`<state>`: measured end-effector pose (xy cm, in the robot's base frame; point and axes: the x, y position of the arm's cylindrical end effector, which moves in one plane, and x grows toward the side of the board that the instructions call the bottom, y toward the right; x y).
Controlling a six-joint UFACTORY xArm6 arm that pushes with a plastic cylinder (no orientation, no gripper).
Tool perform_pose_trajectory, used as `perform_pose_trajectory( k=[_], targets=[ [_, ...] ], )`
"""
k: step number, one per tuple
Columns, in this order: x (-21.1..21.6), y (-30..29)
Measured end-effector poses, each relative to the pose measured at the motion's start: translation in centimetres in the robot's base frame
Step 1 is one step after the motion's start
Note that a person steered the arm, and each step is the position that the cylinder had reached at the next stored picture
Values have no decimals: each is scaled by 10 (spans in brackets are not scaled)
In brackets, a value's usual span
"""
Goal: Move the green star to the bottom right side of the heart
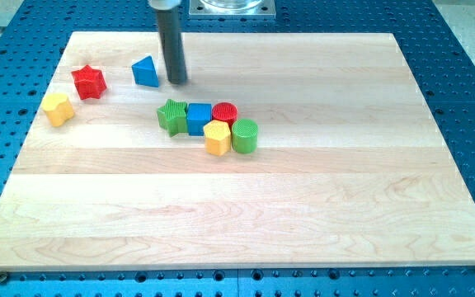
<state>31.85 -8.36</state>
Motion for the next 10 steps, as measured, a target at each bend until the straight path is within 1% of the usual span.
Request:
perform_pose_trajectory(
  k=[1, 2, 3, 4, 5, 6, 7, 8, 10],
  targets=[
    [0, -38],
    [-10, -66],
    [-7, -49],
    [-8, 22],
    [-11, 63],
    [5, 73],
    [54, 69],
    [80, 28],
    [111, -95]
  ],
)
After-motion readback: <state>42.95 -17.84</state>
